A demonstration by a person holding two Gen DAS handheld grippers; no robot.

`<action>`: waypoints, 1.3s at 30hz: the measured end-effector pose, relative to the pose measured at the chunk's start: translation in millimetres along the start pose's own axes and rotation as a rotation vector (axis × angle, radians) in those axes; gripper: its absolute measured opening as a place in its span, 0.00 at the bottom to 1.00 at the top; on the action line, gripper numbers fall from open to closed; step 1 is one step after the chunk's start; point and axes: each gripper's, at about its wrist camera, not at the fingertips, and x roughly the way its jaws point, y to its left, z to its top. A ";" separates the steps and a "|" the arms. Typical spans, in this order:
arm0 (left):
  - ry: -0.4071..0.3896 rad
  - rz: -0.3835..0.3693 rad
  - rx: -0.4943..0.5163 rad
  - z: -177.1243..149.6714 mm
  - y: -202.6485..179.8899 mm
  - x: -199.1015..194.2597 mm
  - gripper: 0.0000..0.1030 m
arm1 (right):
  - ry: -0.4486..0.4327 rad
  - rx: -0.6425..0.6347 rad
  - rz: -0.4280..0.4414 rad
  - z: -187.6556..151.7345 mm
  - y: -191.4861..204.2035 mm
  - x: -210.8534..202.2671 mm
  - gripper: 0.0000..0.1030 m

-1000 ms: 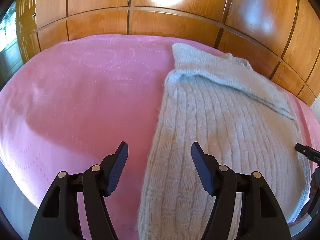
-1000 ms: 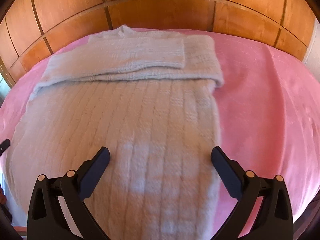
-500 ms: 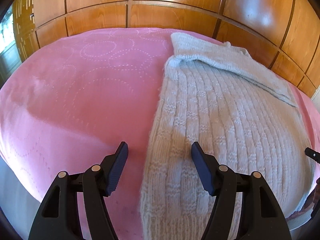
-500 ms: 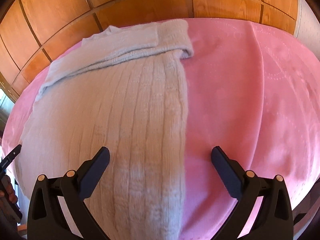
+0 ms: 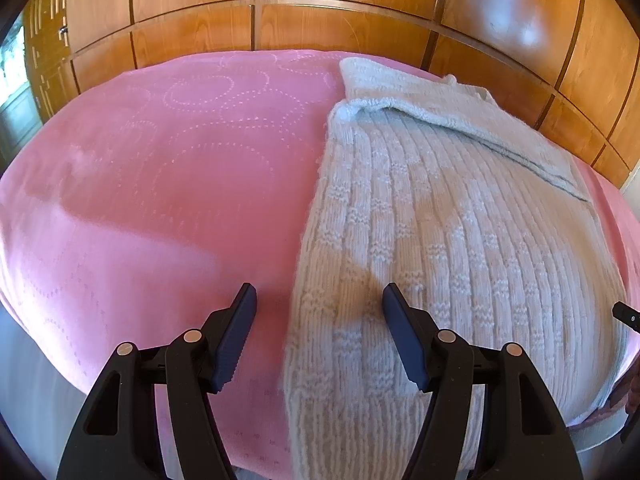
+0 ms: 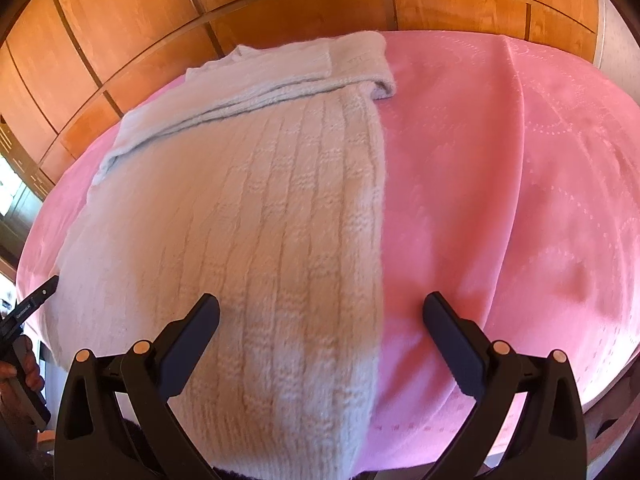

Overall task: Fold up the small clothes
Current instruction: 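Grasp the hem with both grippers and fold it up toward the collar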

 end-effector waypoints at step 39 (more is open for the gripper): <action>0.062 -0.435 -0.263 154.7 14.2 66.5 0.11 | -0.032 0.287 0.263 141.3 -26.1 33.7 0.19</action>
